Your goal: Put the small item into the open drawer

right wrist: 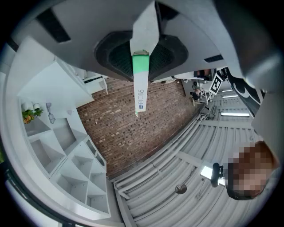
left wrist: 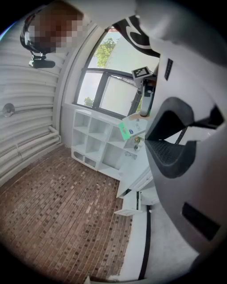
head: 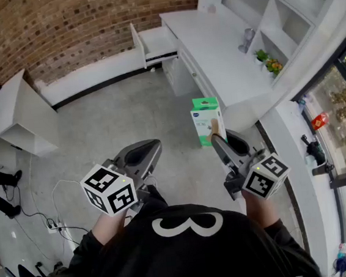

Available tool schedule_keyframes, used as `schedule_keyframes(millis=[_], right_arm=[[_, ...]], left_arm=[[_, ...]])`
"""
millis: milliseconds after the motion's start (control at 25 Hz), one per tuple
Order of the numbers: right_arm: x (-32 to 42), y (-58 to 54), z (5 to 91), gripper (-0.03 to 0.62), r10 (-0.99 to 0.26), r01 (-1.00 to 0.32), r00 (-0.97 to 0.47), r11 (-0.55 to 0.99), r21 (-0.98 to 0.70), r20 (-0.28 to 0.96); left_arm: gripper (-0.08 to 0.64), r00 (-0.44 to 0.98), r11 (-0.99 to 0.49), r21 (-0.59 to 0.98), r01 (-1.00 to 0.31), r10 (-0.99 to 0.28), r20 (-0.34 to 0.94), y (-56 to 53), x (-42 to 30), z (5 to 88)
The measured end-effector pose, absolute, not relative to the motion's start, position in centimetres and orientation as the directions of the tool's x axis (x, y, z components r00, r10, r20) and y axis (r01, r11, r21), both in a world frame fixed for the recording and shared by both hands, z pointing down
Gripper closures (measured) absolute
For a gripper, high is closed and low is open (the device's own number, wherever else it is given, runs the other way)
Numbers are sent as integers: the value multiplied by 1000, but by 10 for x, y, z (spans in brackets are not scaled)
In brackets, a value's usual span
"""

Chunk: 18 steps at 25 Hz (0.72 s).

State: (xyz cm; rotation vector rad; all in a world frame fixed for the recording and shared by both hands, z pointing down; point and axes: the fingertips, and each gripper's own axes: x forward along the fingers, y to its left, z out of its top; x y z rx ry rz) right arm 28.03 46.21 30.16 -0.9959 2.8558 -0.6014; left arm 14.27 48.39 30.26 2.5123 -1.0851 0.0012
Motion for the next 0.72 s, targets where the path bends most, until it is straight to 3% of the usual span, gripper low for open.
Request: schedule_keyframes(millis=[360, 720], right_arm=[[283, 443, 329, 506, -613, -595, -784, 697, -401, 99], [219, 368, 349, 503, -665, -618, -737, 590, -520, 121]], left_arm=[[558, 716, -613, 400, -681, -671, 193, 458, 148, 330], [558, 742, -604, 455, -655, -629, 233, 387, 75, 356]])
